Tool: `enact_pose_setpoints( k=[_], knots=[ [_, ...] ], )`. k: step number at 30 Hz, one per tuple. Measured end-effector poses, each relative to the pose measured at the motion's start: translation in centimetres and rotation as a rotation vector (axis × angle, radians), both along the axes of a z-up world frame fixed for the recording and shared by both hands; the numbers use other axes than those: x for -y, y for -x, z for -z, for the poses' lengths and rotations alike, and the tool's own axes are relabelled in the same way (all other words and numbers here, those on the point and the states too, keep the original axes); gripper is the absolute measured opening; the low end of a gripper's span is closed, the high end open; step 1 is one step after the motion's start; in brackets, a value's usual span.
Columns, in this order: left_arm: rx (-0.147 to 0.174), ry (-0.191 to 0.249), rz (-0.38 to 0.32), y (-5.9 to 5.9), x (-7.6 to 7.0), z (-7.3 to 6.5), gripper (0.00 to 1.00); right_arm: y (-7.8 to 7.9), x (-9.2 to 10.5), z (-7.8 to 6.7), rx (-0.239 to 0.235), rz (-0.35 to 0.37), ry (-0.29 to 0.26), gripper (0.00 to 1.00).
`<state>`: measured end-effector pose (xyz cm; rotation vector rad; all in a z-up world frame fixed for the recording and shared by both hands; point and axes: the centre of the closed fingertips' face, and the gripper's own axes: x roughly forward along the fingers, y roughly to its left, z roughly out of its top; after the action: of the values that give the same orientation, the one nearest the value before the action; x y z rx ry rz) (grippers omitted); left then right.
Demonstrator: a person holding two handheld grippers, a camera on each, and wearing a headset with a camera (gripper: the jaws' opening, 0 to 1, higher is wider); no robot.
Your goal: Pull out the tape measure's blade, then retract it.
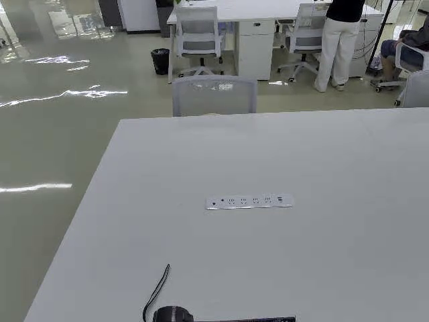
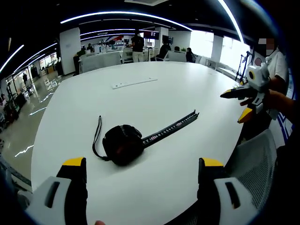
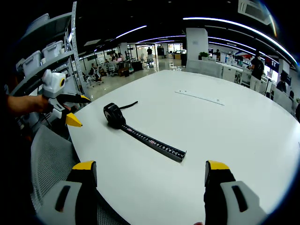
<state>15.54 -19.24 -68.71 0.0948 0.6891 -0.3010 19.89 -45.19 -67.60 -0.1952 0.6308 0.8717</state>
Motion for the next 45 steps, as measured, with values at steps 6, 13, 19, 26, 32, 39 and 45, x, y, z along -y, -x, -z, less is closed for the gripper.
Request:
enact_pose_setpoints(
  k=[6, 13, 19, 26, 32, 39, 45],
  knots=[
    [0.013, 0.005, -0.028, -0.3, 0.2, -0.1, 0.99, 0.1, 0.0, 0.2, -0.004, 0.004, -0.001, 0.97],
    [0.034, -0.001, -0.041, -0.7, 0.5, 0.2, 0.97, 0.1, -0.2, 0.4, -0.012, -0.003, -0.005, 0.97],
    [0.037, -0.013, -0.077, -1.0, 0.2, 0.7, 0.96, -0.2, -0.3, 0.7, -0.011, -0.012, -0.007, 0.96],
    [0.046, -0.019, -0.156, -1.7, -0.7, 1.5, 0.95, -0.5, -0.4, 1.1, -0.021, -0.038, -0.015, 0.92],
    [0.049, -0.010, -0.195, -2.3, -0.9, 2.1, 0.94, -1.1, -0.4, 1.4, -0.015, -0.065, -0.014, 0.90],
    [0.050, -0.006, -0.204, -2.7, -0.8, 2.8, 0.93, -1.7, -0.6, 1.9, -0.016, -0.105, -0.022, 0.86],
    [0.068, 0.021, -0.257, -3.6, -0.9, 3.0, 0.91, -2.4, -0.8, 2.0, 0.007, -0.167, -0.027, 0.80]
  ],
)
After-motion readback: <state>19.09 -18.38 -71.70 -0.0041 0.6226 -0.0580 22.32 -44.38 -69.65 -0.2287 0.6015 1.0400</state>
